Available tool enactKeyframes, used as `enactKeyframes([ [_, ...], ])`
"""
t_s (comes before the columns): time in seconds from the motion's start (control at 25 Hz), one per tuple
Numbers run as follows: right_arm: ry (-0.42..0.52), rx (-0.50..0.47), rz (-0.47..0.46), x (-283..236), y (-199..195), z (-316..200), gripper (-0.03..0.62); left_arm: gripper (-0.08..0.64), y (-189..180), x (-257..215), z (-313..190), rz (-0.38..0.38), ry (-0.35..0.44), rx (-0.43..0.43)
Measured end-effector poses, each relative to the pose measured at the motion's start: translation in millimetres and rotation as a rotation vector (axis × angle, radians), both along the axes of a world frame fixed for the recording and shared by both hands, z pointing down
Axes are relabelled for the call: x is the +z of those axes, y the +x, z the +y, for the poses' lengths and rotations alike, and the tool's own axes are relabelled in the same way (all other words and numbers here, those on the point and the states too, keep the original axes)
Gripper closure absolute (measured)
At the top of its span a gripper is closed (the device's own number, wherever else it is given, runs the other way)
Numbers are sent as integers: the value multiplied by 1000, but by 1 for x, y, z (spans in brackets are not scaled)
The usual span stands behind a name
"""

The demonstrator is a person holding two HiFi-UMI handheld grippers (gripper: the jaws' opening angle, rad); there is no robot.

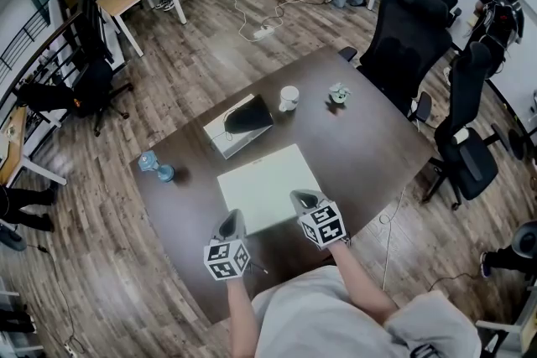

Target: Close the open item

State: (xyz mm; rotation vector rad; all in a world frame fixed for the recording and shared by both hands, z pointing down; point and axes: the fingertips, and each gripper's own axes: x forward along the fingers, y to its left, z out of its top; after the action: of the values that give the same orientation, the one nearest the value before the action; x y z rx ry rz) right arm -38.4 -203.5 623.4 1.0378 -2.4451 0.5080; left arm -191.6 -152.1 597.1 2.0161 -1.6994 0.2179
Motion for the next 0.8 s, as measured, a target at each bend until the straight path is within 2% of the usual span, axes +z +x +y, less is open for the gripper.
enactKeyframes([
  [0.8, -16, 5, -17, -1, 2, 3, 588, 555, 2, 0, 1, 0, -3, 19],
])
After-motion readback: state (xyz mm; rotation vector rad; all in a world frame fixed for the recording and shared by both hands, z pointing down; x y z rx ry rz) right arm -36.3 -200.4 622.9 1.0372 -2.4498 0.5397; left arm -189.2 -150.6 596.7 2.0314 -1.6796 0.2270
